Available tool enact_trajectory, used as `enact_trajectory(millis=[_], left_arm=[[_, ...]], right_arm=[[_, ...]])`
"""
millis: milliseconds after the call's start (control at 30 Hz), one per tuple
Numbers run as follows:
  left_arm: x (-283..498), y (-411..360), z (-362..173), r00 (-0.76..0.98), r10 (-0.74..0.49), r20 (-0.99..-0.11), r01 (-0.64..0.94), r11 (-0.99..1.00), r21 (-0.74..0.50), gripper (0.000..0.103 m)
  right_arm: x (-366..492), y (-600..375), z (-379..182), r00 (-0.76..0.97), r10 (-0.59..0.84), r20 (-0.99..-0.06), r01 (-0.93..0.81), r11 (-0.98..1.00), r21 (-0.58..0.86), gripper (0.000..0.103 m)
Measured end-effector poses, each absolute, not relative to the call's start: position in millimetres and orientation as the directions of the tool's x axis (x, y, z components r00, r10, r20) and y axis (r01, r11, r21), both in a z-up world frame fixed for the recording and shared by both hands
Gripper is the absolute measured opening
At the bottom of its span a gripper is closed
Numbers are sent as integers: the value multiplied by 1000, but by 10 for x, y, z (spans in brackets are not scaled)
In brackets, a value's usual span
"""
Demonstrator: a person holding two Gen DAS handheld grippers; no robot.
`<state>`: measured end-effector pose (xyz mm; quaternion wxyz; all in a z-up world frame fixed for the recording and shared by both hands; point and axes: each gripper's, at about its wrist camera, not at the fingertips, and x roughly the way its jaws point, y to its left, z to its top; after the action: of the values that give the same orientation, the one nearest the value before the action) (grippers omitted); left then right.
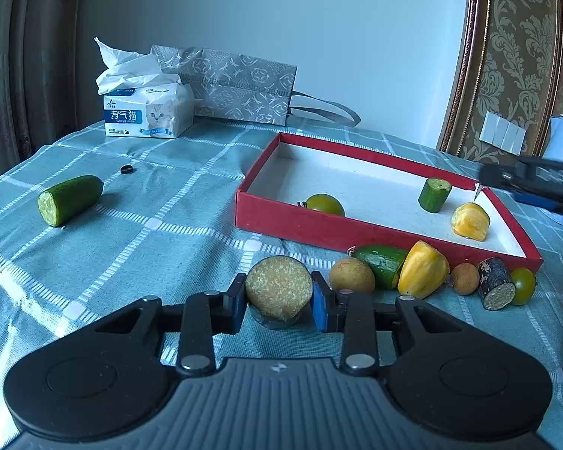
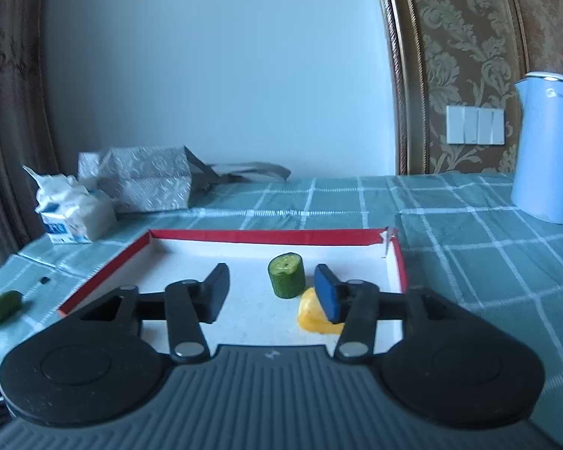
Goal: Organize fruits
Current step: 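Lower the cucumber chunk into the tray and open the right gripper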
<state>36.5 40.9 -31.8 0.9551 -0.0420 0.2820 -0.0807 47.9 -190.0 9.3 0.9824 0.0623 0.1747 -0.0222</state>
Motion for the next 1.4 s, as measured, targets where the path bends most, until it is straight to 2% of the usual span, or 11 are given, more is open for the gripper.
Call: enact_trajectory(millis=[100,300,333,400,533,1400], left_arm=[[367,409,-318,828,-175,-532,129,984,-123,33],[366,399,-320,830,-156,-535,118,988,-104,33],[364,395,-319,831,-151,-536,115,988,-100,33],[361,389,-319,832,-140,-537,109,990,-89,33],[355,383,-314,834,-122,-538,96,992,-77,33],[344,400,-305,839,-81,-538,64,997,-52,34]], right_arm=[[162,-1918,49,954,-23,-299,56,993,104,59],[-325,-2019,-107,972,-49,-230,71,993,89,60],[-365,-2034,-111,975,-54,-214,76,993,93,67],[-424,-2053,-126,981,-73,-182,93,990,106,74],[-439,-2045,-131,985,-86,-151,100,991,90,74],[-418,-2072,-146,986,-96,-138,112,987,114,74]])
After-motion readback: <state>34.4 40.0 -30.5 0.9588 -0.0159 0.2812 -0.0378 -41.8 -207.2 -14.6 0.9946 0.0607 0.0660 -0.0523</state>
